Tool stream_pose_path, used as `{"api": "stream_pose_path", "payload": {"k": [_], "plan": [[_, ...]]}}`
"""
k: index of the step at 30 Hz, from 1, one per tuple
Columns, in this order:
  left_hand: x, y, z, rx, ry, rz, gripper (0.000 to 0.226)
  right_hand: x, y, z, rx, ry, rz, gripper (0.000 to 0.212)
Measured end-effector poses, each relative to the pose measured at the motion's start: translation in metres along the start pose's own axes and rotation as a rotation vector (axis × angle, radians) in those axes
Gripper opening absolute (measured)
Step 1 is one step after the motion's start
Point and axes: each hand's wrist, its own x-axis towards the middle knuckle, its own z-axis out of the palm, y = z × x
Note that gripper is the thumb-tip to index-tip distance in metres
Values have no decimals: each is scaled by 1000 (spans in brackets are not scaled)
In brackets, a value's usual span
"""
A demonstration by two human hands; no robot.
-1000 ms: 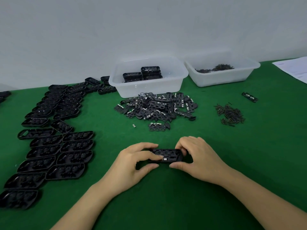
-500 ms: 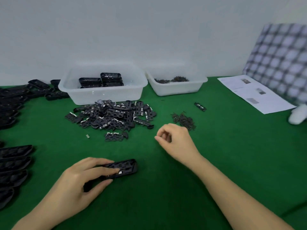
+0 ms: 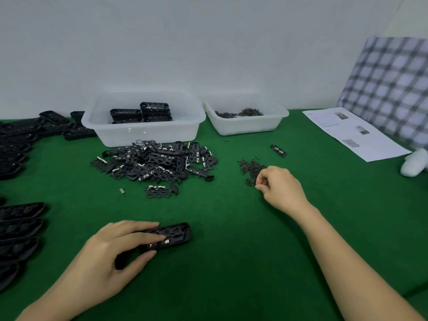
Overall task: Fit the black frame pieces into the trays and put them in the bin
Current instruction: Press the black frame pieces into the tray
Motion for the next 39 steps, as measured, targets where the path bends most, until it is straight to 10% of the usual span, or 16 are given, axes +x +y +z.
{"api": "stream_pose_path", "payload": {"k": [5, 12, 18, 27, 30, 33, 39], "plan": [[12, 16, -3, -102, 249, -86, 21, -18, -48, -22, 435, 37, -90, 17], [27, 42, 6, -471, 528, -338, 16, -53, -150, -1, 1268, -467, -57, 13], [20, 37, 4, -673, 647, -445, 10, -56, -167, 15, 1500, -643, 73, 7], [23, 41, 13, -720, 676, -524, 10, -60, -170, 22, 1638, -477, 163, 8], [22, 44, 15, -709, 681, -514, 11, -43, -153, 18, 1469, -193, 152, 11], [20, 44, 11, -798, 681, -512, 12, -12, -105, 13, 798, 248, 18, 16], [22, 45, 9, -896, 605, -506, 14, 8, -32, 31, -88, 253, -45, 13]]}}
